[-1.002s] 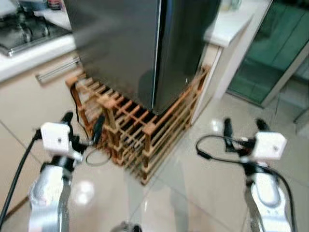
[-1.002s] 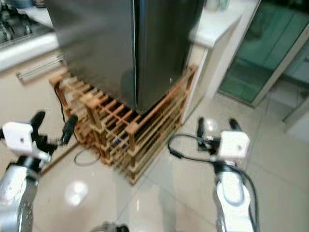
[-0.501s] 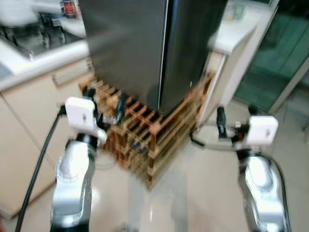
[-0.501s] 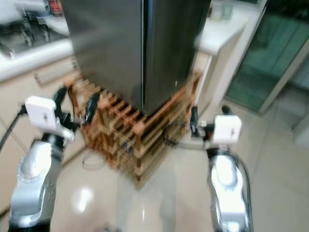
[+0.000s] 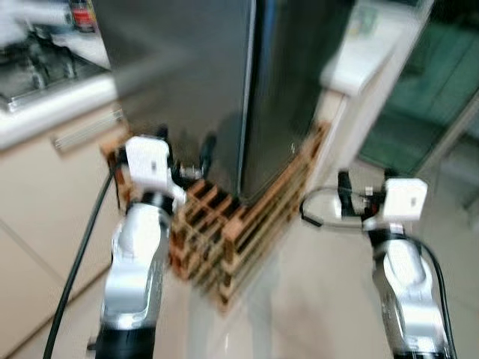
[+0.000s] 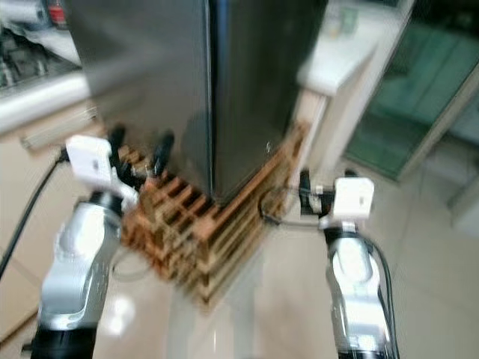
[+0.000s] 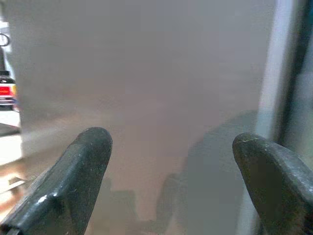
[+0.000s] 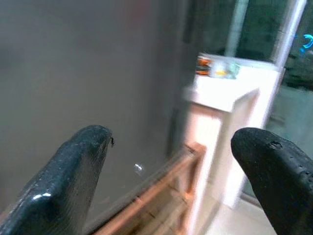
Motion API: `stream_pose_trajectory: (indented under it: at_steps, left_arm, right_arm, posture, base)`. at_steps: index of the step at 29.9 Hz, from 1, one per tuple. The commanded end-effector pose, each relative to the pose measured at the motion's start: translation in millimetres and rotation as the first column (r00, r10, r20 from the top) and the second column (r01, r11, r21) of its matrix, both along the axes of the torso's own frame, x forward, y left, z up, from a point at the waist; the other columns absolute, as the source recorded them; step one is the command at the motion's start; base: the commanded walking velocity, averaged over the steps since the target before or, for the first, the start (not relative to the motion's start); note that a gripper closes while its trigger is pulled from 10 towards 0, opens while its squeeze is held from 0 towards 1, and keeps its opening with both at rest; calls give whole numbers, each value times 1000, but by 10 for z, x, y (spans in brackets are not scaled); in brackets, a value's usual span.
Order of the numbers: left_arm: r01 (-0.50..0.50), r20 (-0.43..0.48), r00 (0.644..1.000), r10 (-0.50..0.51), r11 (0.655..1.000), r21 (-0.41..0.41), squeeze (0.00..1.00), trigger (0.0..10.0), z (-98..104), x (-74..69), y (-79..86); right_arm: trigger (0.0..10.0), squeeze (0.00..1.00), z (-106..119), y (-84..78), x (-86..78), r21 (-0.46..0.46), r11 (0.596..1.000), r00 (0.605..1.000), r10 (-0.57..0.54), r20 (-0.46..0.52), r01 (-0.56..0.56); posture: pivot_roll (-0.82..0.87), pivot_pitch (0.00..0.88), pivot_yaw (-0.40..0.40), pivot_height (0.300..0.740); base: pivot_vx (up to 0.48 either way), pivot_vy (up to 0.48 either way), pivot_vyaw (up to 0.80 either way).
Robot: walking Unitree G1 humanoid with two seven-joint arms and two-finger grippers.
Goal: Restocking fridge
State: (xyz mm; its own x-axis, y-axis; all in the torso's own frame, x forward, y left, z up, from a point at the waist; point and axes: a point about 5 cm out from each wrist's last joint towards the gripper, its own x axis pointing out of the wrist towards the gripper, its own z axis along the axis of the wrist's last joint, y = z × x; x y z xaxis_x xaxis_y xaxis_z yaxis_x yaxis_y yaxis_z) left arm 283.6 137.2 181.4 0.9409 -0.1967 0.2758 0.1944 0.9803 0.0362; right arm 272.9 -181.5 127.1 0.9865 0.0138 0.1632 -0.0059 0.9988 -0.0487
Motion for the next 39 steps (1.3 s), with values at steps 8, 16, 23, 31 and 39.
stream_pose_trajectory:
  at_steps: [8,16,23,31,39]
  left_arm:
    - [-3,-12,1000,3,1000,3,0,10000,57,132,-19]
    - [3,-27,1000,-3,1000,-2,0,10000,45,226,-12]
    - [63,-47,997,-62,998,7,0,10000,-3,221,-93]
    - [70,-40,997,-70,997,-11,0,10000,40,216,-80]
    - [162,-38,986,-162,987,-22,0,10000,139,68,-209]
  right_arm:
    - [10000,0,-30,-27,65,-24,1000,1000,-2,-7,2]
    - [10000,0,-32,-7,114,-33,999,1000,16,-13,-17]
    - [10000,0,-54,0,118,-30,999,1000,12,-12,-12]
    - [10000,0,-59,-2,125,-32,999,1000,15,-6,-15]
    - [10000,0,-82,71,200,-29,998,998,51,-20,-52]
  posture:
    - [-28,0,-28,740]
    - [-38,0,-29,740]
    - [-51,0,-13,740]
    - [-37,0,-22,740]
    - [-7,0,-45,740]
  base:
    - [0,0,-95]
    - [0,0,-448]
    - [0,0,-779]
    - [0,0,-231]
    - [0,0,0]
